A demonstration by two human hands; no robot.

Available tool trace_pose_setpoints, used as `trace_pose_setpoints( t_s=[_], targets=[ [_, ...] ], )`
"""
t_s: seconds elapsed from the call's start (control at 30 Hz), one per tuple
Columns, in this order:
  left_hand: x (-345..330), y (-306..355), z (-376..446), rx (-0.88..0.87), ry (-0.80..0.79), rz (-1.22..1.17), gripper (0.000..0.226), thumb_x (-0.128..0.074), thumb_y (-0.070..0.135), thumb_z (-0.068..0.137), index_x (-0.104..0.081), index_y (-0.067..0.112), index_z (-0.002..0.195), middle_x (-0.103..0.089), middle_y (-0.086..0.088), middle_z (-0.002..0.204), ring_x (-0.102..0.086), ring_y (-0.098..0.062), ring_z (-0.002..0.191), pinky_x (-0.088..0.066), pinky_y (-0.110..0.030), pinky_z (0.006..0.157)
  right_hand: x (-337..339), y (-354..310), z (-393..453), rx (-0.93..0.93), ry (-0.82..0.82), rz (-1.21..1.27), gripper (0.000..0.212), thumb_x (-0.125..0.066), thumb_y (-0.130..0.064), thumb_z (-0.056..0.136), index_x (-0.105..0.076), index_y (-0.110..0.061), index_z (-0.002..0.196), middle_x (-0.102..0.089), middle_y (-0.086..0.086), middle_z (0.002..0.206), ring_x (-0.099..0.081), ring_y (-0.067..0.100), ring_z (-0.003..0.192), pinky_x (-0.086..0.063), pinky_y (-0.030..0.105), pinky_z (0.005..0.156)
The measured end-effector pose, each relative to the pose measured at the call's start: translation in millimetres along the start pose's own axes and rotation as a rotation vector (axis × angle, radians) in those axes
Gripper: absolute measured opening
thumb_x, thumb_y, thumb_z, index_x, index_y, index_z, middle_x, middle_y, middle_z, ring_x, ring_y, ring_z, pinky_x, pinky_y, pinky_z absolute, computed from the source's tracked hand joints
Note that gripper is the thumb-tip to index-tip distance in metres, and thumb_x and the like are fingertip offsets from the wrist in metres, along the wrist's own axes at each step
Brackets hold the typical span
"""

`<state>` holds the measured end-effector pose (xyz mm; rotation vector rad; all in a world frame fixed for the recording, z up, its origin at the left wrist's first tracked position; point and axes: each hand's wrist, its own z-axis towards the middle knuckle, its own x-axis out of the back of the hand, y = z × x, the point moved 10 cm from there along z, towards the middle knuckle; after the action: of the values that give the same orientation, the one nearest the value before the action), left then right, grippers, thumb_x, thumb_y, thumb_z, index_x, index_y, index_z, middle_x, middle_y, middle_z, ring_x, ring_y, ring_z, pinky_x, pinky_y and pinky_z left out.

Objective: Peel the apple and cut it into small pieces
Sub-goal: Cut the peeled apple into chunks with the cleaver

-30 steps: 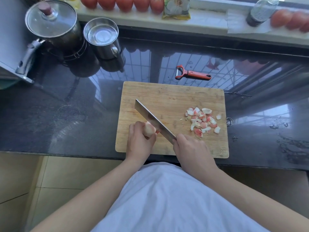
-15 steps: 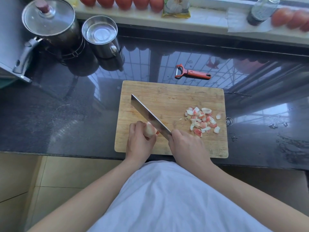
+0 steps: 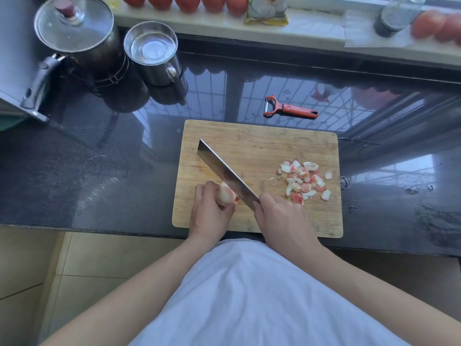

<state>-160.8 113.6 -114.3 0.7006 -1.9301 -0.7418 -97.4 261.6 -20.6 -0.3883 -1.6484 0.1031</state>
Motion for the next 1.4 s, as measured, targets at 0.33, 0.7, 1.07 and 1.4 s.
trace_pose_setpoints(
  t_s=[0.33,0.7,1.07,1.4],
  targets=[
    [0.7,3.5,-1.3,-0.011,-0.008,0.005,0.033,-0.075,0.037,0.089,-0.048,0.027,0.104,-0.044,0.012,0.116,-0.06,-0.014,0.093,-0.053,-0.04,0.077,-3.9,0.4,1.1,-0.004,-0.058,-0.077,0.034,-0.06,-0.018,0.093,-0.032,-0.021,0.074,-0.041,-0.007,0.062,-0.044,0.029,0.043,-0.028,0.03,0.041],
    [2.4,6.6,-2.2,-0.015,-0.001,0.007,0.033,-0.076,0.039,0.088,-0.05,0.025,0.102,-0.046,0.012,0.112,-0.06,-0.016,0.09,-0.052,-0.041,0.076,-24.2,15.9,-8.7,-0.07,-0.258,-0.16,0.023,-0.049,-0.016,0.095,-0.033,-0.02,0.08,-0.041,-0.004,0.066,-0.043,0.031,0.055,-0.021,0.033,0.043],
    [10.3,18.4,7.1,-0.036,-0.024,0.327,0.032,-0.062,0.047,0.09,-0.044,0.022,0.1,-0.047,0.005,0.11,-0.058,-0.027,0.094,-0.048,-0.042,0.071,-29.9,8.5,8.9,-0.114,-0.312,0.057,0.027,-0.034,-0.035,0.105,-0.036,-0.017,0.085,-0.045,0.003,0.064,-0.047,0.032,0.057,-0.035,0.038,0.05],
    [18.3,9.7,6.9,0.121,0.031,0.214,0.044,-0.066,0.052,0.083,-0.054,0.016,0.105,-0.055,0.002,0.108,-0.059,-0.025,0.097,-0.052,-0.043,0.079,-38.2,-5.2,12.9,-0.061,-0.326,-0.013,0.021,-0.041,-0.017,0.101,-0.03,-0.019,0.082,-0.035,-0.003,0.058,-0.034,0.024,0.046,-0.02,0.034,0.043]
  ],
)
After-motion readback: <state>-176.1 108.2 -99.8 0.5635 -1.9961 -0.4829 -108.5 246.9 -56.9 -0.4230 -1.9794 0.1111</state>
